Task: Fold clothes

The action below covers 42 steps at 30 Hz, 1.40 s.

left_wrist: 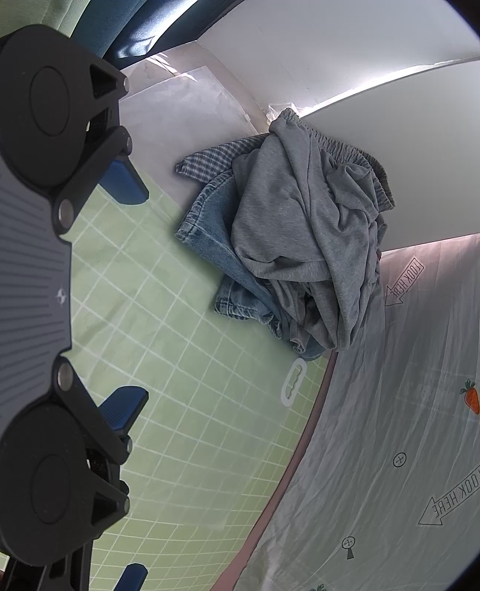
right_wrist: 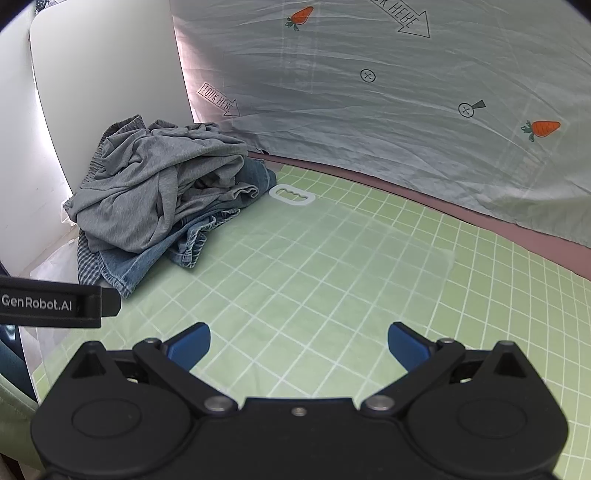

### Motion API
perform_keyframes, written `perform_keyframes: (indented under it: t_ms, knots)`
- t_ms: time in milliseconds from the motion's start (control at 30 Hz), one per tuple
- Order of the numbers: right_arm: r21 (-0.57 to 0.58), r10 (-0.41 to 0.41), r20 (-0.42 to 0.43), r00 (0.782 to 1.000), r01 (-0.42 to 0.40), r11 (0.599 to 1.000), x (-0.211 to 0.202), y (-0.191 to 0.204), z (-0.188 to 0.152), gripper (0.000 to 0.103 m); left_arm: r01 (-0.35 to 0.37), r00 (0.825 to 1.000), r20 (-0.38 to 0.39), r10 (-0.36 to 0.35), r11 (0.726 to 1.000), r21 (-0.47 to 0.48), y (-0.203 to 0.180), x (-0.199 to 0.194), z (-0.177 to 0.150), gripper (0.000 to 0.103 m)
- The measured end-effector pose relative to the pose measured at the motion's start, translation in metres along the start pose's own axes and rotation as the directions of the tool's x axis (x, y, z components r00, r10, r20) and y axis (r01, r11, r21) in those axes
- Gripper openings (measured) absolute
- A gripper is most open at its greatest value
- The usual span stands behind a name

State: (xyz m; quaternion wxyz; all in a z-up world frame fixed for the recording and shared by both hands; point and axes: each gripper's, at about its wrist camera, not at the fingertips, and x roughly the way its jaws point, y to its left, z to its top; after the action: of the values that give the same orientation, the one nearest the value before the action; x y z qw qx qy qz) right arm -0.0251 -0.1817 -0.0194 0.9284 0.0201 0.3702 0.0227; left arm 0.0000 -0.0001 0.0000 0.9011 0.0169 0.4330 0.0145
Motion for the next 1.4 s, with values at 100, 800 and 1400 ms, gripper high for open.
perform_keyframes:
  t_ms: [100, 800, 1400]
  knots:
    - [0.003, 0.001, 0.004, 1.000, -0.001, 1.000, -0.0001, -0.0007, 0.0008, 0.103, -0.006, 1.000, -0.001, 0.006, 1.000, 0.005, -0.0014, 0.0000, 0.0011, 0.103]
    - [0.015, -0.003, 0.000, 1.000, 0.003, 1.000, -0.0009, -0.0027, -0.0025, 0.103, -0.017, 1.000, -0.008, 0.018, 1.000, 0.024, -0.0053, -0.0014, -0.0008, 0.103]
    - [0.005, -0.004, 0.003, 1.000, 0.004, 1.000, -0.0039, 0.0004, -0.0026, 0.103, -0.016, 1.000, -0.015, 0.016, 1.000, 0.025, -0.0051, -0.0012, -0.0017, 0.103]
